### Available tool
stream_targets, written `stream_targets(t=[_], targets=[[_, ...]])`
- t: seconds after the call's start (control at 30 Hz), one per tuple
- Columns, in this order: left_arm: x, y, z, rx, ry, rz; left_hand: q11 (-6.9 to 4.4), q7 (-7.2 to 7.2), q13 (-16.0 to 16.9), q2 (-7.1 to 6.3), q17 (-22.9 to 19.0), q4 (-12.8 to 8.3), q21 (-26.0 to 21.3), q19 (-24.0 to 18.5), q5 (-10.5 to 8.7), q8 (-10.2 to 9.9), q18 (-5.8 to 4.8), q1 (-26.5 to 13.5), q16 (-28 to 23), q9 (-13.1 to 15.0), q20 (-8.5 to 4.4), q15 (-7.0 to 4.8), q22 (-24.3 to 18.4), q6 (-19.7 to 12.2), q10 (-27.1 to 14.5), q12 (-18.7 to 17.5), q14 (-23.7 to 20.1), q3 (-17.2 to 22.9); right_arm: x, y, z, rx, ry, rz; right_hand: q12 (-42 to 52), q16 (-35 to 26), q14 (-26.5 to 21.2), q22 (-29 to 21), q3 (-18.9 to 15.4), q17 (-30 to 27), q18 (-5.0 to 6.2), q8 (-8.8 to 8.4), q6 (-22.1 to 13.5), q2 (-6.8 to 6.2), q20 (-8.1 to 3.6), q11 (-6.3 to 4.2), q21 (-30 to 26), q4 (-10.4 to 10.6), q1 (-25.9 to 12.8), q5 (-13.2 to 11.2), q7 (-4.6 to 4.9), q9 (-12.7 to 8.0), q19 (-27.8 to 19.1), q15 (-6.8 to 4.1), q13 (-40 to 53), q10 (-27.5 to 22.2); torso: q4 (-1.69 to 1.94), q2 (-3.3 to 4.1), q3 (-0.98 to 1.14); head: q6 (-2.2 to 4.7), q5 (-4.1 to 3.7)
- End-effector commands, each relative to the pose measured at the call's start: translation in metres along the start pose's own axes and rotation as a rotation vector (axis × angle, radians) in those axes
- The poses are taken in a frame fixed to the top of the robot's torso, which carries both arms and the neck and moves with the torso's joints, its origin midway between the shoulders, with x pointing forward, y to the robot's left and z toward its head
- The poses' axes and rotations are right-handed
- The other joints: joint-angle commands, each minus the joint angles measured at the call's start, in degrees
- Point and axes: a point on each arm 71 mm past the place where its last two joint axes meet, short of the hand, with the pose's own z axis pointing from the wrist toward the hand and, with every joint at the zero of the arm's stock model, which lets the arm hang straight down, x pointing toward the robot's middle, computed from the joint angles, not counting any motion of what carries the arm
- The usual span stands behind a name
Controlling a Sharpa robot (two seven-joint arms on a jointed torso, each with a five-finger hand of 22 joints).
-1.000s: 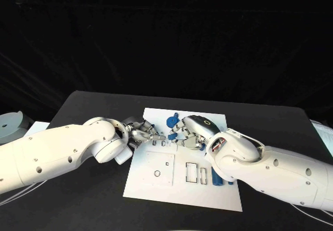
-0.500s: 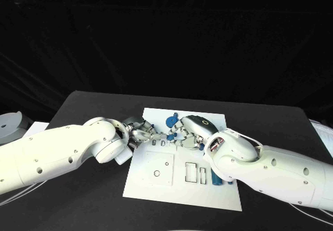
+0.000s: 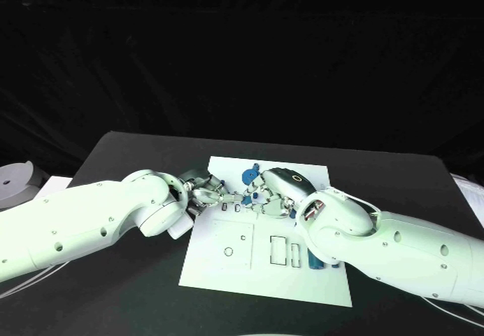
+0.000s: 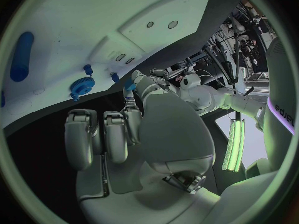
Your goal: Assemble the parts on the task board
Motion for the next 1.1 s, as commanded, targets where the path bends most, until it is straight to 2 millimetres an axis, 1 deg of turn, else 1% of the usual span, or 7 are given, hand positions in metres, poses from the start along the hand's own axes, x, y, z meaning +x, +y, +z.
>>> stream_targets(t=[0.03, 0.27, 0.43, 0.63, 1.1], targets=[[0.002, -0.001, 0.000, -0.002, 0.013, 0.001, -0.05, -0.10, 0.0, 0.13, 15.1, -0.2, 0.2, 1.1, 0.09, 0.4, -1.05, 1.2, 0.2, -0.1, -0.41, -0.51, 3.0, 0.2, 0.2, 0.4, 5.9, -0.1, 0.000, 0.003, 0.000, -0.012, -0.005, -0.018, 0.2, 0.3, 5.6, 6.3, 0.2, 13.5, -0.63, 0.27, 1.3, 0.48, -0.46, -0.65, 0.2, 0.0, 0.1, 0.4, -0.98, 0.1, 2.0, -0.55, 4.9, 0.9, 0.00, 0.03, 0.00, -0.06, -0.05], [0.002, -0.001, 0.001, -0.007, 0.018, 0.003, -0.08, -0.15, 0.1, 0.49, 15.1, -0.4, 0.2, 1.1, 0.39, 0.5, -1.06, 2.7, 0.2, -0.2, -0.41, -0.52, 3.1, 0.1, 0.2, 0.4, 5.9, 0.2, -0.001, 0.006, -0.001, -0.020, -0.012, -0.016, 0.2, 0.3, 5.6, 6.3, 0.2, 13.5, -0.63, 0.27, 1.3, 0.48, -0.46, -0.65, 0.2, 0.0, 0.1, 0.4, -0.98, 0.1, 2.0, -0.55, 4.9, 0.9, -0.02, 0.00, 0.02, -0.19, 0.05], [0.002, 0.000, 0.001, -0.010, 0.020, 0.004, -0.11, -0.17, 0.1, 0.41, 15.1, -0.7, 0.3, 1.1, 0.40, 0.6, -1.08, 3.8, 0.2, -0.3, -0.43, -0.54, 3.2, 0.1, 0.2, 0.4, 5.9, 0.4, -0.001, 0.007, -0.001, -0.023, -0.014, -0.016, 0.3, 0.3, 5.6, 6.3, 0.3, 13.5, -0.63, 0.27, 1.3, 0.47, -0.47, -0.67, 0.2, -0.1, 0.1, 0.4, -0.99, 0.1, 2.0, -0.56, 5.0, 0.9, -0.01, 0.01, 0.02, -0.23, 0.11], [0.002, 0.000, 0.000, -0.011, 0.020, 0.004, -0.13, -0.19, 0.1, 0.35, 15.1, -0.8, 0.2, 1.1, 0.56, 0.6, -1.07, 4.4, 0.2, -0.4, -0.43, -0.54, 3.2, 0.0, 0.1, 0.4, 5.9, 0.5, -0.002, 0.008, -0.002, -0.029, -0.021, -0.014, 0.5, 0.4, 5.6, 6.4, 0.3, 13.6, -0.65, 0.28, 1.3, 0.47, -0.48, -0.68, 0.3, -0.1, 0.1, 0.3, -1.00, 0.1, 2.0, -0.56, 5.2, 1.0, 0.02, 0.02, -0.04, -0.33, 0.07], [0.003, 0.000, 0.001, -0.013, 0.029, 0.008, -0.19, -0.26, 0.2, 0.64, 15.1, -1.0, 0.3, 1.2, 0.64, 0.6, -1.09, 5.6, 0.2, -0.6, -0.46, -0.59, 3.4, 0.1, 0.2, 0.4, 5.9, 1.1, -0.004, 0.015, -0.006, -0.046, -0.025, 0.001, 0.8, 0.4, 5.7, 6.4, 0.5, 13.6, -0.66, 0.31, 1.4, 0.44, -0.50, -0.71, 0.3, -0.2, 0.1, 0.4, -1.04, 0.1, 2.1, -0.59, 5.4, 1.1, -0.03, -0.03, -0.02, -0.67, 0.14]])
